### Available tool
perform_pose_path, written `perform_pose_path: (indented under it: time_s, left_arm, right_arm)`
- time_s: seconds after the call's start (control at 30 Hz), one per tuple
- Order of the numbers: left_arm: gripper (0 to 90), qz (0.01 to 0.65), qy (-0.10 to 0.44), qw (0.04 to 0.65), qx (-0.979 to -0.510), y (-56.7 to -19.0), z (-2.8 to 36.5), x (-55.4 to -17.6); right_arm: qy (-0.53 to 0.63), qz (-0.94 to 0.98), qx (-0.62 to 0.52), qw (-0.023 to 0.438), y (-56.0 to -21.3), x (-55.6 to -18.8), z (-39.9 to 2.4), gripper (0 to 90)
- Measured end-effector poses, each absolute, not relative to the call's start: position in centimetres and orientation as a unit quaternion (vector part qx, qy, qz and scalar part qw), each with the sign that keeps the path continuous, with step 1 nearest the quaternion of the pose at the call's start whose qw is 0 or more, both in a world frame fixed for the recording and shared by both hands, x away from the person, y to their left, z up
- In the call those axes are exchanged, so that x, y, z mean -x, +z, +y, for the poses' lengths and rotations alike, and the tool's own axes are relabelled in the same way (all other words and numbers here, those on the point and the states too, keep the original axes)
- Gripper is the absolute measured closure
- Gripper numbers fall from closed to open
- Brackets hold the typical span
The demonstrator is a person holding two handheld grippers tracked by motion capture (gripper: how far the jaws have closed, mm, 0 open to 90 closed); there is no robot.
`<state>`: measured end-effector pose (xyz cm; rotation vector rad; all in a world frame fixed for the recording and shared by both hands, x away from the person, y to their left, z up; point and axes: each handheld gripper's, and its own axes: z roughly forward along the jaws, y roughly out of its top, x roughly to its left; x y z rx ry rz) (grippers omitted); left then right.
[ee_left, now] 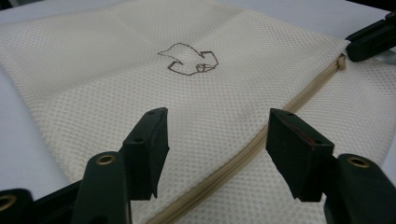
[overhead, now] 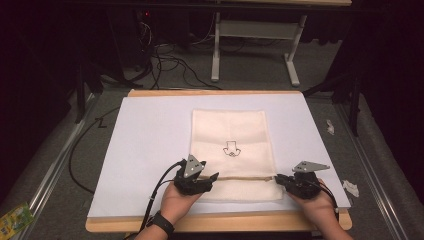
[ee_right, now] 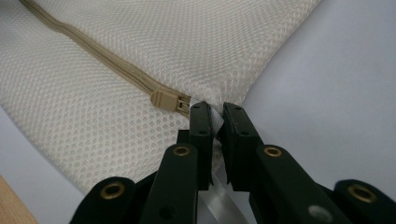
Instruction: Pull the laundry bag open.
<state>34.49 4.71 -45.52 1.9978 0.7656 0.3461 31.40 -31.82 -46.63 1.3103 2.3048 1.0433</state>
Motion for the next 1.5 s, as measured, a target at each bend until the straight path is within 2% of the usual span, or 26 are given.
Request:
perform_pose_path:
  time_s: [0.2,0.3,0.57,0.6,0.87,1.0,1.27,1.5]
  left_arm:
    - [40.5,0.305,0.110,0.477,-0.817,-45.4,3.4,-34.1]
    - [44.3,0.290,0.093,0.474,-0.826,-45.2,1.8,-33.9]
    - [50.8,0.263,0.087,0.475,-0.835,-45.2,-2.3,-33.9]
    - [51.7,0.257,0.085,0.473,-0.839,-45.4,-3.7,-34.0]
    - [53.9,0.245,0.075,0.471,-0.844,-45.6,-7.8,-34.1]
    - [59.2,0.238,0.069,0.462,-0.852,-45.7,-9.7,-34.4]
    - [72.2,0.242,0.071,0.453,-0.855,-46.3,-10.9,-34.5]
    - [76.7,0.246,0.079,0.455,-0.852,-46.5,-11.0,-34.1]
  right_arm:
    - [0.369,0.799,-0.448,0.154,-46.1,-31.2,-31.8,84.2]
    - [0.370,0.800,-0.446,0.157,-45.9,-31.1,-31.7,84.2]
    - [0.374,0.798,-0.444,0.158,-45.7,-31.2,-31.7,84.2]
    - [0.376,0.798,-0.442,0.160,-45.6,-31.3,-31.7,84.1]
    - [0.381,0.797,-0.440,0.159,-45.5,-31.3,-31.8,84.1]
    - [0.386,0.796,-0.438,0.158,-45.3,-31.3,-31.8,84.2]
    - [0.391,0.794,-0.439,0.154,-45.1,-31.2,-31.8,84.3]
    - [0.392,0.794,-0.437,0.156,-45.1,-31.3,-31.6,84.4]
